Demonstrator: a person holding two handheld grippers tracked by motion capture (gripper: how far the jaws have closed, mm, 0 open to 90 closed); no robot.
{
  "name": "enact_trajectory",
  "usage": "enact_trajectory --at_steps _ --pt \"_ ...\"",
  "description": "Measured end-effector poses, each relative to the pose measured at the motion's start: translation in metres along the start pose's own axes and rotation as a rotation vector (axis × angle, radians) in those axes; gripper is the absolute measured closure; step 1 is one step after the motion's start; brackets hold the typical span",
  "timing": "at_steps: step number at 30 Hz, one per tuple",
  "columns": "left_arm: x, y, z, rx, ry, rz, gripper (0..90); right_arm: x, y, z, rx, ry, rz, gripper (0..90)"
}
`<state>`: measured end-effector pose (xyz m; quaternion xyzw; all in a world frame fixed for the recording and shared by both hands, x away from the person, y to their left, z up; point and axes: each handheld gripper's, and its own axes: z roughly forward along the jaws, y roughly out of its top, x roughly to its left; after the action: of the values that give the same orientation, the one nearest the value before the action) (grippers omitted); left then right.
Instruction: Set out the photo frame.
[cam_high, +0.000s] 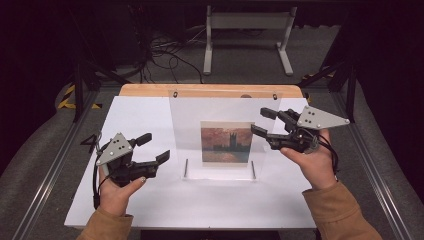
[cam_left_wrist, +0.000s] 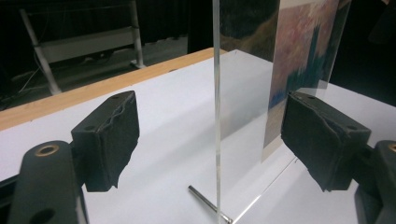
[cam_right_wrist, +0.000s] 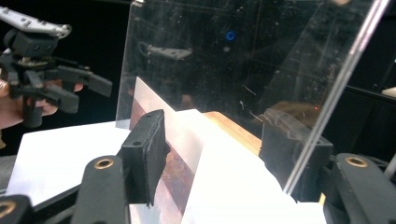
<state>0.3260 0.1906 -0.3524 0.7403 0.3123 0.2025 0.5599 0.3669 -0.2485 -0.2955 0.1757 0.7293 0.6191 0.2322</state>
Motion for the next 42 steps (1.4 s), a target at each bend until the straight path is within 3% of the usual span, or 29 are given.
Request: enact_trajectory --at_steps 10,12,19,26,35,40,42 --pt "0.007 -0.011 -0.003 0.025 0.018 -0.007 18.2 -0.001 -0.001 -0.008 0.032 -0.090 0.043 26.1" --pt "0.007 -0.013 -0.004 0.024 0.013 -0.006 17.9 -0.001 -0.002 -0.011 0.045 -0.104 0.032 24.6" --pt "0.012 -0.020 -0.011 0.042 0.020 0.005 17.0 0.003 -0.005 -0.032 0.094 -0.130 0.015 22.7" --pt "0.020 -0.031 -0.019 0.068 0.034 -0.007 15.7 0.000 -0.011 -0.057 0.123 -0.165 0.044 20.6" --pt "0.031 -0.047 -0.022 0.092 0.058 -0.022 13.4 -0.004 -0.034 -0.092 0.179 -0.242 0.092 19.4" --pt "0.034 -0.051 -0.022 0.100 0.064 -0.008 13.4 -0.004 -0.048 -0.101 0.190 -0.265 0.117 19.3" --pt "0.035 -0.054 -0.022 0.094 0.069 0.000 13.2 -0.004 -0.057 -0.104 0.199 -0.273 0.149 19.7"
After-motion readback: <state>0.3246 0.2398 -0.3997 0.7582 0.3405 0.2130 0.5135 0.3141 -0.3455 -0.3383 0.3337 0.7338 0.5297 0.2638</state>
